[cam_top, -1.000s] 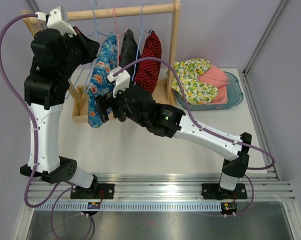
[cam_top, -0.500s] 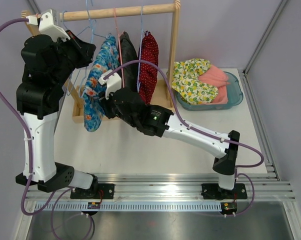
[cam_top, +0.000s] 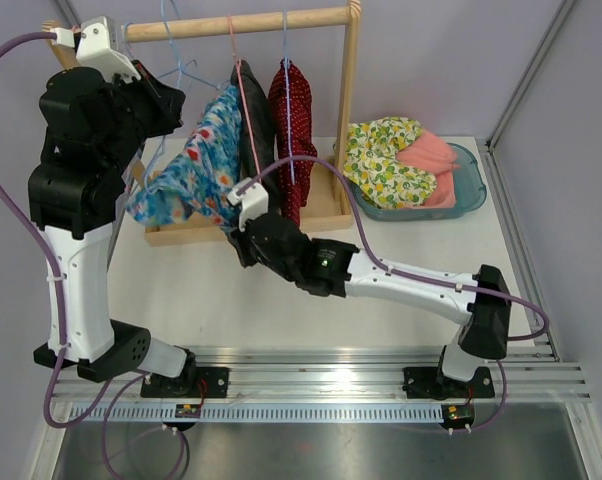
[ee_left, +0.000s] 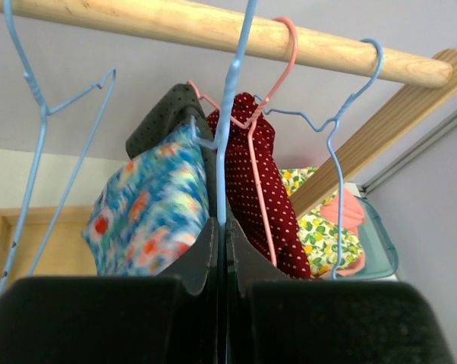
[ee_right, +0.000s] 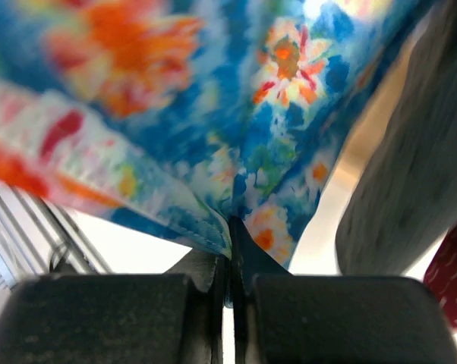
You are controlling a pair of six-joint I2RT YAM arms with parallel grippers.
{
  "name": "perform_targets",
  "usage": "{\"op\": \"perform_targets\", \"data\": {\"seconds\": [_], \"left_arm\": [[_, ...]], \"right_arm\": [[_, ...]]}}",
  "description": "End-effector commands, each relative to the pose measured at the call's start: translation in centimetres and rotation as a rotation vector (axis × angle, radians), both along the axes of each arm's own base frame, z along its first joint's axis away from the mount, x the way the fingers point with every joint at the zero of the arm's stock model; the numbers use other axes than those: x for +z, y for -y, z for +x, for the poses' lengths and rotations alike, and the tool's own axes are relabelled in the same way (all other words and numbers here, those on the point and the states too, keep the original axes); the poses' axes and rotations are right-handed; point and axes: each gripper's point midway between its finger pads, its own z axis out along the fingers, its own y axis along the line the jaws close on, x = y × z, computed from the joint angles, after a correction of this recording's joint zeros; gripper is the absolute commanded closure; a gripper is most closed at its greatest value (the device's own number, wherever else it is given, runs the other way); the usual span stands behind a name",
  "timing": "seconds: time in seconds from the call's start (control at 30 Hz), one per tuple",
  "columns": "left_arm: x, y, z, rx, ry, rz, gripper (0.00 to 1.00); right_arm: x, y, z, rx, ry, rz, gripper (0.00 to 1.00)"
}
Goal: Remove the skirt from the hanger
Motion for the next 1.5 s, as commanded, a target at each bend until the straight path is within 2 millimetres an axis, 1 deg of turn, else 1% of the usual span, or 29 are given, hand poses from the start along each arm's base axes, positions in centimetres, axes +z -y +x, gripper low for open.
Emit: {"op": "perform_targets", "data": {"seconds": [0.0,0.07,0.1,0.27,0.3,0.33,0.4,0.5,0.53,0.63,0.7,0.77,0.8,0.87,0.9,1.0,1.03,1.07,1.1,1.13,1.17,1.2,1.23,1.27,1.3,1.33,1.37,1.4,1.47], "left_arm": [[6.1,-1.9,-0.9,0.071,0.214,0.012,1.00],[5.7,-2.1,-0.4,0.080,0.201,0.020,1.00],[5.6,-2.1,-0.2,0.080,0.198,0.021,1.00],[4.9,-1.9,0.1,0.076,0.179,0.019,1.00],[4.9,-1.9,0.0,0.076,0.179,0.019,1.00],[4.8,-2.0,0.0,0.076,0.177,0.021,1.00],[4.5,-1.9,0.1,0.076,0.170,0.028,1.00],[4.1,-2.0,0.2,0.079,0.158,0.033,1.00],[4.0,-2.0,0.2,0.079,0.158,0.028,1.00],[3.5,-1.8,0.1,0.074,0.151,0.021,1.00],[3.2,-1.6,0.2,0.066,0.144,0.018,1.00],[2.9,-1.5,0.3,0.063,0.136,0.014,1.00],[2.4,-1.4,0.5,0.056,0.125,0.014,1.00],[2.0,-1.3,0.6,0.055,0.116,0.012,1.00],[2.0,-1.3,0.4,0.050,0.116,0.012,1.00],[1.6,-1.3,0.2,0.047,0.107,0.024,1.00],[1.3,-1.3,0.3,0.048,0.100,0.029,1.00],[1.1,-1.4,0.3,0.049,0.095,0.035,1.00],[0.8,-1.4,0.3,0.049,0.087,0.042,1.00],[0.7,-1.5,0.2,0.053,0.085,0.051,1.00],[0.6,-1.6,0.2,0.056,0.081,0.055,1.00],[0.5,-1.6,0.1,0.056,0.077,0.058,1.00],[0.4,-1.7,0.1,0.055,0.075,0.063,1.00],[0.3,-1.7,0.0,0.055,0.073,0.064,1.00],[0.3,-1.6,-0.1,0.052,0.072,0.064,1.00],[0.2,-1.7,-0.1,0.052,0.070,0.065,1.00],[0.1,-1.7,-0.3,0.052,0.069,0.065,1.00],[0.0,-1.7,-0.3,0.052,0.065,0.071,1.00],[0.0,-1.9,-0.5,0.060,0.067,0.077,1.00]], "right_arm": [[-5.7,2.0,-2.6,-0.020,-0.115,-0.038,1.00],[-6.6,3.0,-3.3,-0.044,-0.150,-0.015,1.00],[-8.8,3.9,-3.8,-0.051,-0.172,-0.053,1.00],[-10.6,7.5,-5.2,-0.120,-0.205,-0.070,1.00],[-12.1,8.9,-5.3,-0.145,-0.214,-0.103,1.00],[-11.4,10.5,-5.3,-0.190,-0.216,-0.081,1.00],[-12.3,13.3,-5.3,-0.246,-0.214,-0.107,1.00],[-9.7,18.4,-4.7,-0.371,-0.153,-0.081,1.00],[-7.5,20.9,-4.2,-0.422,-0.104,-0.066,1.00],[-1.9,24.8,-3.4,-0.492,0.024,-0.040,1.00],[2.3,26.6,-2.7,-0.553,0.088,-0.002,1.00],[5.0,27.8,-1.5,-0.587,0.174,-0.044,1.00],[7.0,29.3,0.0,-0.650,0.194,-0.026,1.00],[8.0,29.0,2.3,-0.617,0.213,-0.058,1.00],[8.8,30.5,5.0,-0.665,0.219,-0.074,1.00],[11.7,31.9,8.9,-0.694,0.273,-0.087,1.00],[12.8,34.5,10.7,-0.766,0.283,-0.086,1.00],[13.8,35.3,11.8,-0.784,0.290,-0.078,1.00],[17.3,36.5,12.2,-0.807,0.330,-0.022,1.00],[17.4,38.2,14.7,-0.843,0.321,-0.037,1.00],[18.7,38.9,15.6,-0.855,0.333,-0.017,1.00],[22.5,40.1,15.5,-0.871,0.393,0.040,1.00],[22.5,40.3,17.6,-0.890,0.388,0.022,1.00],[23.6,41.8,18.4,-0.927,0.407,0.026,1.00],[27.1,42.8,17.8,-0.951,0.472,0.069,1.00],[26.4,42.7,20.1,-0.963,0.459,0.046,1.00],[28.9,43.8,19.7,-0.988,0.508,0.083,1.00],[27.3,43.5,21.9,-0.989,0.479,0.046,1.00],[26.2,43.6,23.3,-1.006,0.468,0.022,1.00]]}}
